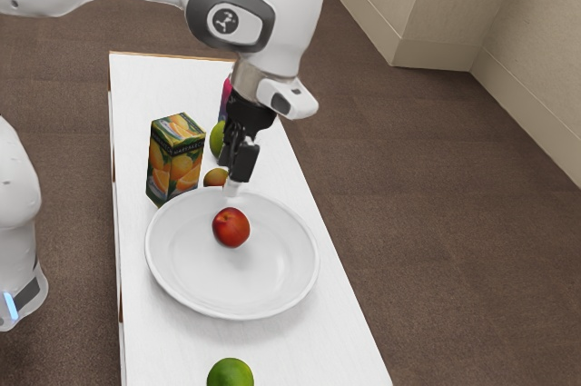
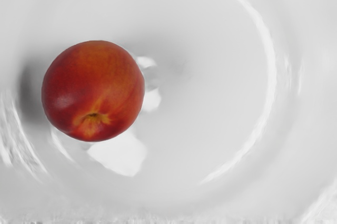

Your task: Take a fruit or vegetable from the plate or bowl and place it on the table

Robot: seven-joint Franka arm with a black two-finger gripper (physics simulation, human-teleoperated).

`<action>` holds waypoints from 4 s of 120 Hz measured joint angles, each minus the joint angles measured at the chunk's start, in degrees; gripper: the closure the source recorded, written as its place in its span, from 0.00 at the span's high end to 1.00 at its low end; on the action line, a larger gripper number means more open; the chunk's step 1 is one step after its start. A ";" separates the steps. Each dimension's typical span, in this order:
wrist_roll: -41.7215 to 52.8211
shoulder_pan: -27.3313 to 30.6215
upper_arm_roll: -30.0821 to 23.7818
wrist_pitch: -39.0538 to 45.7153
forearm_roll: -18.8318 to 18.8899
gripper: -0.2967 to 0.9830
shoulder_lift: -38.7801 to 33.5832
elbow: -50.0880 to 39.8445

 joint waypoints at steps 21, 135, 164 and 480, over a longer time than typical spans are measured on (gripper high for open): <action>0.44 -2.57 -1.55 2.09 -2.66 0.77 2.14 0.11; 2.14 3.01 -2.00 11.65 -0.54 0.77 6.86 0.21; 2.42 5.57 -1.99 11.30 0.76 0.77 6.86 -0.33; -3.69 -24.99 19.63 21.27 6.99 0.77 8.15 -10.01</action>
